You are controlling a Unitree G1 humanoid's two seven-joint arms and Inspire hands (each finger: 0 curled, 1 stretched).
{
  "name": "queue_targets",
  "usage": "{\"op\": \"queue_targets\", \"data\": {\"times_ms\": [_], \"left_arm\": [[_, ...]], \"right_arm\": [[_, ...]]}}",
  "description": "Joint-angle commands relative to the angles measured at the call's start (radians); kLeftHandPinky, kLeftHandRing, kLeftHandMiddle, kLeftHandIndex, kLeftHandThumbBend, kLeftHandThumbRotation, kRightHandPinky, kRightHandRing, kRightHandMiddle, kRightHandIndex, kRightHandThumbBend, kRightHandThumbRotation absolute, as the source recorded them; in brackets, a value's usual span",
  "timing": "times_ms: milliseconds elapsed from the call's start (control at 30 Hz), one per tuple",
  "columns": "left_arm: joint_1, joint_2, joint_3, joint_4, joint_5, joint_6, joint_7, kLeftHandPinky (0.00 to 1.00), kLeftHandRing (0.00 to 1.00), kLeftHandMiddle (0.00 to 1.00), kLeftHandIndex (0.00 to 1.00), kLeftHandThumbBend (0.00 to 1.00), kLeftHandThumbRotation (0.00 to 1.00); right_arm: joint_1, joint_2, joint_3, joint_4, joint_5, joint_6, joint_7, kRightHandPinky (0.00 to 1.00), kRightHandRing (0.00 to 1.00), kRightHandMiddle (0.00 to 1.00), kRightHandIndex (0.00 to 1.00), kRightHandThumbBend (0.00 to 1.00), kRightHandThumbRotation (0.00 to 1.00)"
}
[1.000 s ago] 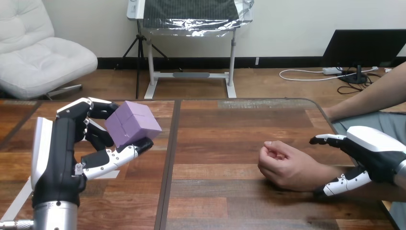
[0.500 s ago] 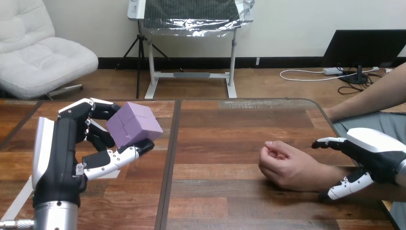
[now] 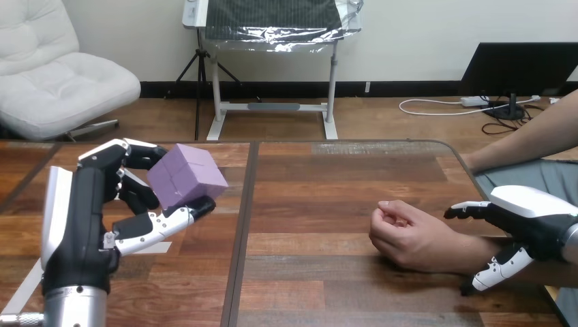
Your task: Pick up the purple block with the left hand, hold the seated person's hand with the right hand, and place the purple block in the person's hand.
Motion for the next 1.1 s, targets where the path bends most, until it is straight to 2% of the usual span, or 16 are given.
{"op": "queue_targets", "data": {"times_ms": [0, 400, 700, 1067], "left_arm": [[-0.04, -0.006, 0.014, -0.045, -0.016, -0.03, 0.002, 0.24, 0.29, 0.35, 0.4, 0.57, 0.0], [-0.04, -0.005, 0.019, -0.056, -0.017, -0.029, -0.001, 0.23, 0.29, 0.35, 0.4, 0.57, 0.0], [-0.04, -0.006, 0.02, -0.064, -0.022, -0.025, -0.003, 0.23, 0.29, 0.35, 0.4, 0.56, 0.0], [-0.037, -0.006, 0.023, -0.064, -0.033, -0.026, -0.005, 0.23, 0.29, 0.35, 0.4, 0.55, 0.0]], "right_arm": [[-0.023, -0.039, 0.012, 0.026, 0.001, 0.032, 0.015, 0.85, 0.88, 0.89, 0.88, 1.0, 0.33], [-0.004, -0.024, 0.03, 0.011, -0.011, 0.068, 0.047, 0.78, 0.87, 0.88, 0.87, 1.0, 0.32], [0.005, -0.014, 0.052, 0.012, -0.016, 0.071, 0.053, 0.76, 0.87, 0.87, 0.86, 1.0, 0.32], [0.012, 0.0, 0.076, 0.0, -0.015, 0.104, 0.067, 0.7, 0.86, 0.85, 0.84, 0.99, 0.32]]}}
